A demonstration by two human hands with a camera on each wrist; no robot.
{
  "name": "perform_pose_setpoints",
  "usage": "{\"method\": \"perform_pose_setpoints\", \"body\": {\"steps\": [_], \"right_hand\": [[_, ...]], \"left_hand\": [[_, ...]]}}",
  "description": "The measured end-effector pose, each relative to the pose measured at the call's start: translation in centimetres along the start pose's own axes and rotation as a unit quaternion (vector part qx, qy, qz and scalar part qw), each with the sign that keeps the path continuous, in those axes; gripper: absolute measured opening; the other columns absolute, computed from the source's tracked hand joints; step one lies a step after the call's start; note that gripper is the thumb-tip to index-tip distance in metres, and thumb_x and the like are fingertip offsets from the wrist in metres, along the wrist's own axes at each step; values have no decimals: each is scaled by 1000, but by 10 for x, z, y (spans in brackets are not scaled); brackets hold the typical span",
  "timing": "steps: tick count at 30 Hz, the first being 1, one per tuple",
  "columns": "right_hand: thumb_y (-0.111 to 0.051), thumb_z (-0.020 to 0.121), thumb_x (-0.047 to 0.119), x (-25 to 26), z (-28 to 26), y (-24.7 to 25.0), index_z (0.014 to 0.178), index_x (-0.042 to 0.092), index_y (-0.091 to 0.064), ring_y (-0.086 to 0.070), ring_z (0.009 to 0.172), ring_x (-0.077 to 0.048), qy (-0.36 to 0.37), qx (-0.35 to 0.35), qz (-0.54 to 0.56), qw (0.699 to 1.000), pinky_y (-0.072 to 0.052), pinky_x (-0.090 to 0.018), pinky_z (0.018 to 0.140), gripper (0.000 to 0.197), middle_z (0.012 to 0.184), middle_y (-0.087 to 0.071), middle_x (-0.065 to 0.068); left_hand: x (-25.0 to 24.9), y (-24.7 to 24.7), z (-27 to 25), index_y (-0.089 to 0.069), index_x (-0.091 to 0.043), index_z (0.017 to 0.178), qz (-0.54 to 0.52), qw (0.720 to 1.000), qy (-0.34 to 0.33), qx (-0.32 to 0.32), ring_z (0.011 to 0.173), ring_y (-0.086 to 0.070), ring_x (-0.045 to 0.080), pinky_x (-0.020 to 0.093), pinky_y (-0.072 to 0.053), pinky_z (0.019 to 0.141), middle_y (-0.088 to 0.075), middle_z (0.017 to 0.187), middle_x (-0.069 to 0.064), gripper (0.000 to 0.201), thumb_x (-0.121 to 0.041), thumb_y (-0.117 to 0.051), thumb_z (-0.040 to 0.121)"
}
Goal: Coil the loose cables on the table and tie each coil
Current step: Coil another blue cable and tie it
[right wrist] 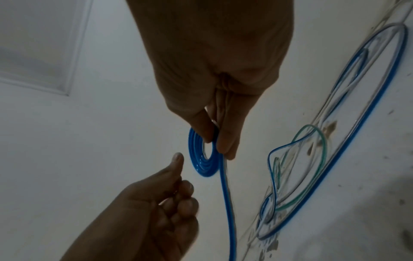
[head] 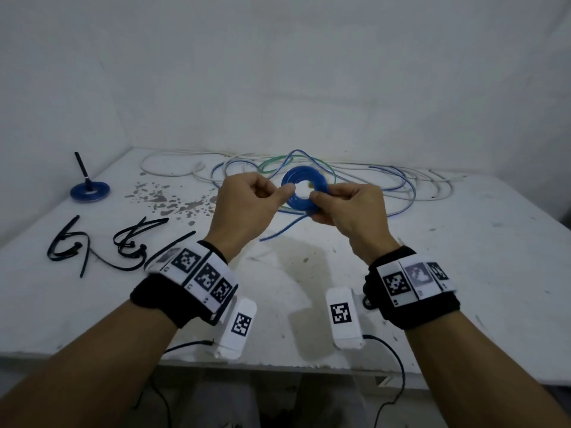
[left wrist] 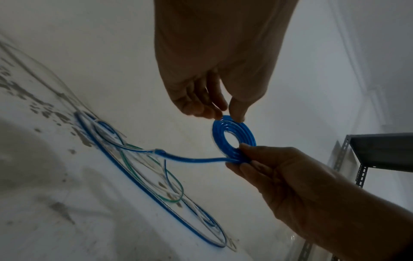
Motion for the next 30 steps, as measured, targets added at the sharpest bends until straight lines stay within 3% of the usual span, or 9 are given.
{"method": "perform_pose_setpoints", "body": {"steps": [3, 4, 7, 13, 20, 23, 26, 28, 30], "right_hand": [[-78, 82, 3, 4, 1, -4, 91, -1, -74, -74, 66, -23, 13, -36, 34, 999, -59, -26, 61, 11, 75, -75, -12], [-78, 81, 3, 4, 0, -6, 88, 1, -73, -73, 63, -22, 16, -45, 42, 998, -59, -27, 61, 8, 71, -75, -10], [-79, 81, 3, 2, -1, -11, 90, -2, -73, -72, 59, -21, 4, -63, 64, 996, -59, -28, 61, 12, 67, -74, -7], [-77, 82, 2, -1, -5, -15, 86, -4, -72, -71, 59, -22, -16, -54, 79, 995, -59, -29, 60, 9, 67, -72, -9], [-76, 83, 2, -8, -14, -25, 85, -3, -72, -74, 67, -28, -29, -22, 80, 996, -59, -28, 62, 6, 69, -74, -12], [-76, 83, 2, -6, -16, -29, 86, -5, -72, -74, 68, -28, -28, -2, 80, 996, -60, -28, 64, 8, 74, -74, -15], [-75, 84, 3, -9, -19, -32, 91, -7, -71, -75, 69, -28, -36, 9, 76, 996, -61, -28, 65, 13, 76, -74, -16], [-75, 85, 4, -13, -21, -33, 94, -6, -71, -75, 71, -26, -44, 19, 70, 996, -61, -28, 65, 14, 78, -75, -16], [-74, 86, 5, -15, -22, -35, 95, -6, -71, -75, 72, -25, -51, 32, 67, 996, -61, -27, 65, 14, 79, -75, -16]], "left_hand": [[-1, -10, -10, -72, -3, 86, -1, 978, 132, 165, 58, -69, 16, 27, -53, 55, -75, 71, 5, 44, -45, -62, 94], [0, -12, -10, -72, 0, 91, -34, 971, 159, 173, 64, -72, 19, 28, -57, 59, -76, 75, 8, 44, -42, -59, 96], [4, -13, -4, -72, 3, 100, -151, 976, 140, 76, 72, -74, 17, 25, -60, 66, -76, 84, 11, 29, -24, -61, 97], [2, -8, -2, -71, -3, 108, -202, 974, 79, -69, 74, -72, 11, 21, -59, 70, -74, 85, 3, 16, -5, -60, 96], [-3, -7, 3, -69, -10, 120, -176, 983, 36, -39, 96, -71, 13, 39, -58, 90, -73, 100, -6, 26, -6, -56, 98], [-3, -8, 0, -61, -12, 132, -185, 982, 39, -13, 84, -70, 0, 27, -60, 81, -71, 102, -10, 34, -6, -55, 98], [1, -7, -3, -57, -15, 137, -199, 978, 57, 18, 90, -70, 8, 22, -59, 71, -73, 102, -4, 37, -9, -52, 101], [4, -5, -3, -58, -17, 135, -195, 979, 62, 23, 86, -68, 6, 22, -59, 71, -72, 92, -9, 34, -11, -49, 103], [8, -2, -2, -59, -18, 134, -185, 981, 58, 27, 82, -66, 6, 23, -58, 72, -70, 89, -5, 33, -12, -50, 103]]}}
Point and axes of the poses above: each hand's wrist, its own z-axis towards the middle knuckle, its own y-axis out of the back of the hand, x = y × z, the point moved 2 cm from there along z, towards the middle knuckle
